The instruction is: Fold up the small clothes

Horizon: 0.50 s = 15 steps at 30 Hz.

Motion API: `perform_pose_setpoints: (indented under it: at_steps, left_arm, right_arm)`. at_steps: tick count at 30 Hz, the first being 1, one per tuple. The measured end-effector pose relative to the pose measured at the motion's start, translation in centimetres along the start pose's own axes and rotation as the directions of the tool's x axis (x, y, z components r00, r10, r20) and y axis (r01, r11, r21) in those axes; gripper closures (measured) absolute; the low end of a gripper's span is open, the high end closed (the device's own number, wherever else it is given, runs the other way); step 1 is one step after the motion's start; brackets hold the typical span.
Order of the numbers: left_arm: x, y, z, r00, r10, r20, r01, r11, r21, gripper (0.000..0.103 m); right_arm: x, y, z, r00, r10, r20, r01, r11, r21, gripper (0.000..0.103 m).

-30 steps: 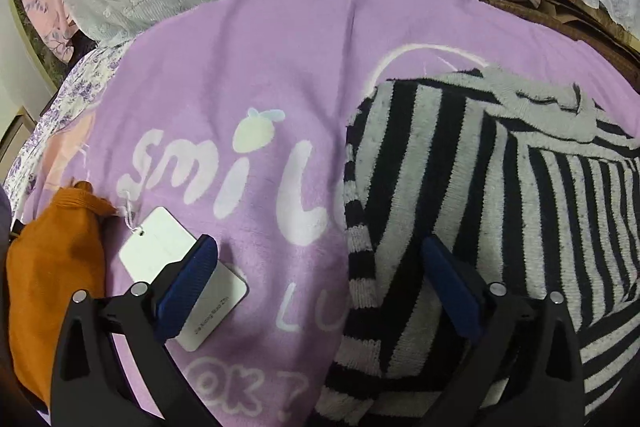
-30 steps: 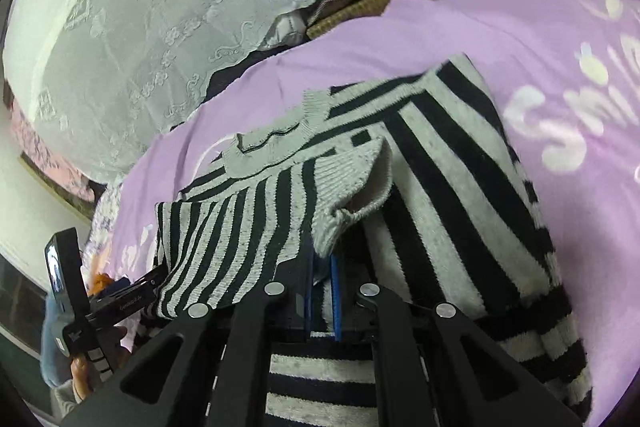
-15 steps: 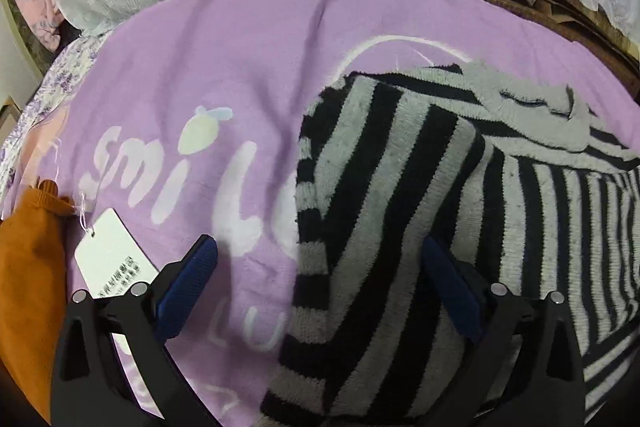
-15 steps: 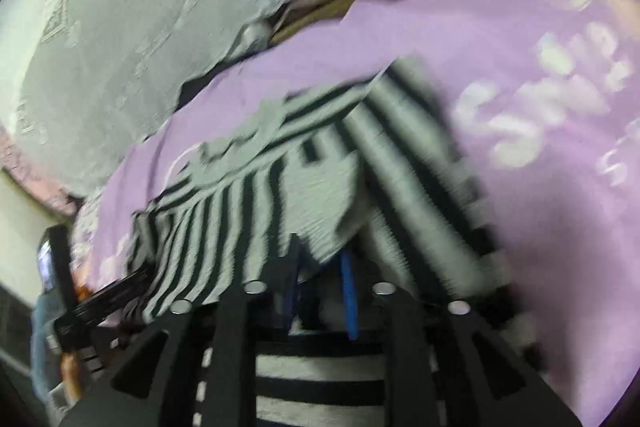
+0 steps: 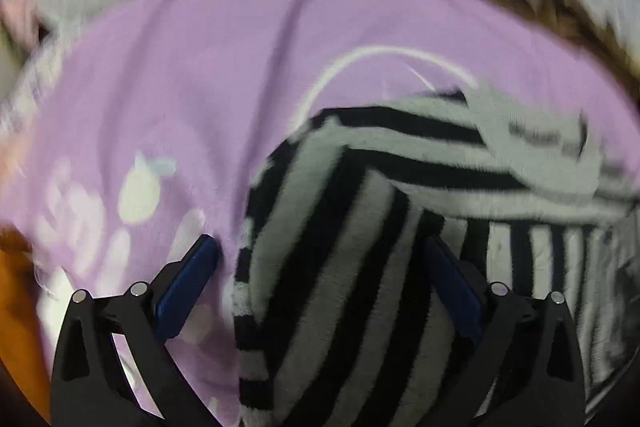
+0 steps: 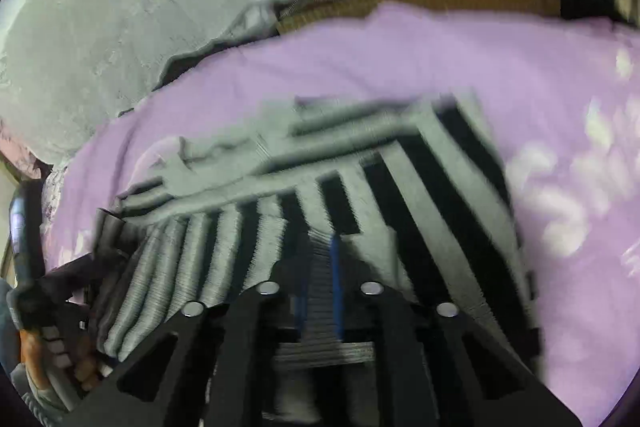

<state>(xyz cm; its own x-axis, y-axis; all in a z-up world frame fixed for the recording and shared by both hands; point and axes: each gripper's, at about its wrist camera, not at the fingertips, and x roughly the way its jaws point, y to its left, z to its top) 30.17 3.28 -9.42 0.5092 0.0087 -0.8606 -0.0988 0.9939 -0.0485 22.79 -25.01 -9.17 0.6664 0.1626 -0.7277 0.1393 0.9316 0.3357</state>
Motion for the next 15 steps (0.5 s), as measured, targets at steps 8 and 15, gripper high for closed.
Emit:
perform_pose_setpoints:
  at_steps: [8,15]
  left_arm:
    - [-2.5,4.2,-0.5,0.997,0.050,0.055,-0.046,0.996,-0.071,0.004]
    - [-3.3,2.3,-1.6,0.984,0.138,0.115,-0.141,0.990,0.013,0.005]
  right_arm:
    - [-3.7,1.0,-1.0,0.995,0.018,0.097,-0.011,0.998,-0.067,0.095]
    - [-2.3,0.1,-1.7,1.000,-0.009,0.027,0.010,0.999,-0.044,0.099]
